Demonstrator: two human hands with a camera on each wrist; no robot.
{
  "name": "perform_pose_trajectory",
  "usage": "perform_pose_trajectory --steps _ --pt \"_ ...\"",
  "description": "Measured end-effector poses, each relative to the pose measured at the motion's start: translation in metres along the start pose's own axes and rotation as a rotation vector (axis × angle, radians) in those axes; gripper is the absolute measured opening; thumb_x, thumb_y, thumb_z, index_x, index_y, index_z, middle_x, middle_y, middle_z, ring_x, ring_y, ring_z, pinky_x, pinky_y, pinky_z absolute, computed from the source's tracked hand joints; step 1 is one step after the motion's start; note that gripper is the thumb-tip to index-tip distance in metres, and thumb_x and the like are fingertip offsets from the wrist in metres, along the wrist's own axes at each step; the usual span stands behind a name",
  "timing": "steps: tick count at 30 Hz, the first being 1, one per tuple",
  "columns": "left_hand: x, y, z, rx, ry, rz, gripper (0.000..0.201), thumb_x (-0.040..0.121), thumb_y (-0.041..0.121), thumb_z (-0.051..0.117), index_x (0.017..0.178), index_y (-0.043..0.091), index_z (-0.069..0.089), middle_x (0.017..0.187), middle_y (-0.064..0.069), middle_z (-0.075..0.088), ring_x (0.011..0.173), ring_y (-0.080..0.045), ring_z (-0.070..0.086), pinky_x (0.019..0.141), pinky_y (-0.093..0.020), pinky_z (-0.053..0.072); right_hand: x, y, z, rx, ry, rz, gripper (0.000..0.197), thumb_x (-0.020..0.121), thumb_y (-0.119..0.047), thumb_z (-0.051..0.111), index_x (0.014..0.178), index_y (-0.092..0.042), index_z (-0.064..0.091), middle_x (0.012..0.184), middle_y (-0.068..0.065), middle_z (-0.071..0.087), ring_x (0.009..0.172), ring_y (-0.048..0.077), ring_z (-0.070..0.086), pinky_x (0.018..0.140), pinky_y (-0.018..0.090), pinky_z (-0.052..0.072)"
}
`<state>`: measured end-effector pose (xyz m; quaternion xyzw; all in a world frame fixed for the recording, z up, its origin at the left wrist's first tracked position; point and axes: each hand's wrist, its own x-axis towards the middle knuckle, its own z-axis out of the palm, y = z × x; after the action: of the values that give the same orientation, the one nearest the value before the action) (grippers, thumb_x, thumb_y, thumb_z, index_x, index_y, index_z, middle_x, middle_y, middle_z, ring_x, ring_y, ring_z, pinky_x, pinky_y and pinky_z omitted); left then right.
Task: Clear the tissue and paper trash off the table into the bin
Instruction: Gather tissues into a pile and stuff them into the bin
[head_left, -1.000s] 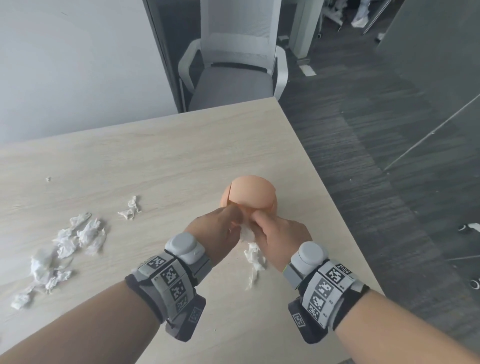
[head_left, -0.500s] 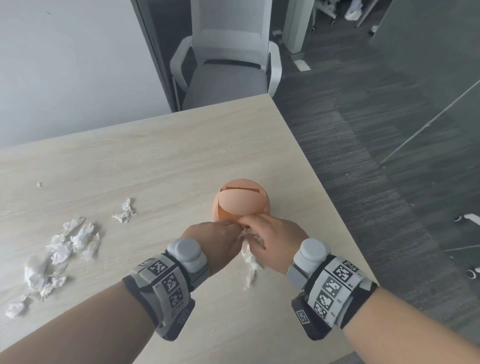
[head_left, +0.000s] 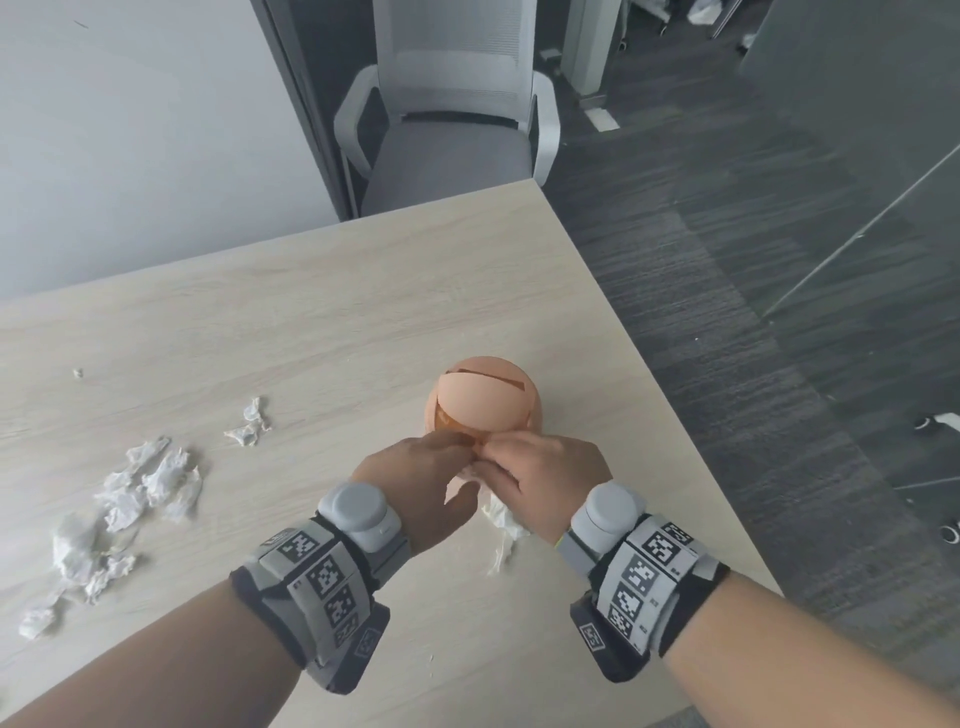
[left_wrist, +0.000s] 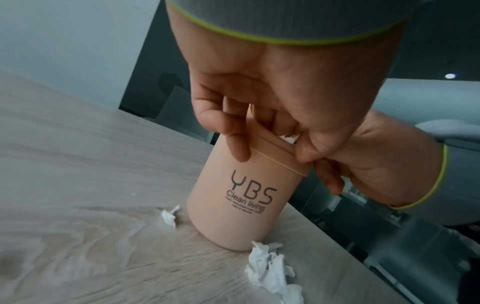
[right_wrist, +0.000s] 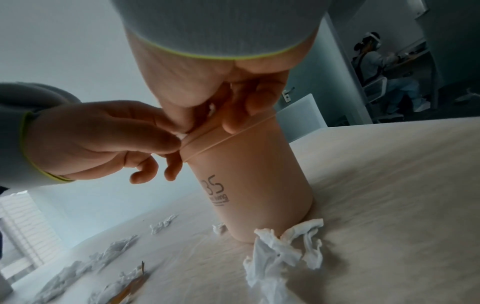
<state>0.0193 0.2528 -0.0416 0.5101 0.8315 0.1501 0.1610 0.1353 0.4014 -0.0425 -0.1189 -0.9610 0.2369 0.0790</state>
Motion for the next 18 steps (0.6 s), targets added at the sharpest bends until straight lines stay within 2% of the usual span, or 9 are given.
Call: perform_pose_trajectory --steps 2,6,10,13,15,18 --pt "-0.005 -0.005 0.002 0.044 -0.041 0.003 0.045 0.082 0.049 0.038 0.12 0.036 0.059 0.132 0.018 0.054 0.098 -0.019 0.063 0.068 -0.038 0.057 0.0 -0.003 -0.001 -0.075 -0.095 -0.004 0.032 0.093 -0.054 0.041 0.087 -0.031 0.063 0.096 -0.014 0.064 0.069 0.014 0.059 0.051 0.025 0.038" --pt "-0.016 -0.008 -0.001 -0.032 0.103 0.055 0.044 0.084 0.038 0.049 0.128 0.035 0.049 0.132 0.013 0.045 0.095 -0.025 0.065 0.063 -0.041 0.059 -0.003 -0.003 -0.003 -0.174 -0.209 0.0 0.029 0.089 -0.047 0.037 0.101 -0.03 0.058 0.115 -0.013 0.051 0.081 0.022 0.059 0.053 0.032 0.045" --pt "-0.026 -0.008 -0.004 -0.053 0.115 0.104 0.041 0.088 0.03 0.05 0.128 0.031 0.051 0.128 0.007 0.049 0.094 -0.023 0.065 0.058 -0.04 0.058 -0.01 0.0 -0.005 -0.17 -0.175 -0.027 0.027 0.088 -0.038 0.04 0.105 -0.028 0.058 0.111 -0.01 0.054 0.076 0.024 0.058 0.047 0.031 0.042" --pt "-0.03 -0.006 -0.003 -0.005 0.116 0.171 0.04 0.087 0.023 0.052 0.127 0.025 0.056 0.125 0.004 0.05 0.093 -0.022 0.063 0.057 -0.035 0.057 -0.013 0.002 -0.005 -0.144 -0.228 -0.033 0.03 0.088 -0.039 0.041 0.114 -0.035 0.055 0.111 -0.012 0.058 0.079 0.023 0.061 0.053 0.033 0.046" --pt "-0.032 -0.003 -0.003 0.025 0.19 0.181 0.039 0.083 0.018 0.055 0.122 0.022 0.058 0.12 0.0 0.05 0.091 -0.024 0.059 0.063 -0.036 0.056 -0.014 0.002 -0.005 -0.117 -0.215 -0.03 0.031 0.087 -0.039 0.043 0.116 -0.036 0.055 0.113 -0.013 0.061 0.079 0.024 0.063 0.055 0.036 0.05" --pt "-0.032 0.0 -0.001 0.069 0.298 0.146 0.049 0.077 0.013 0.06 0.125 0.022 0.052 0.126 -0.003 0.05 0.108 -0.03 0.052 0.085 -0.042 0.049 -0.016 0.002 -0.006 -0.061 -0.133 -0.039 0.031 0.087 -0.037 0.045 0.114 -0.035 0.059 0.109 -0.014 0.064 0.076 0.023 0.063 0.054 0.038 0.052"
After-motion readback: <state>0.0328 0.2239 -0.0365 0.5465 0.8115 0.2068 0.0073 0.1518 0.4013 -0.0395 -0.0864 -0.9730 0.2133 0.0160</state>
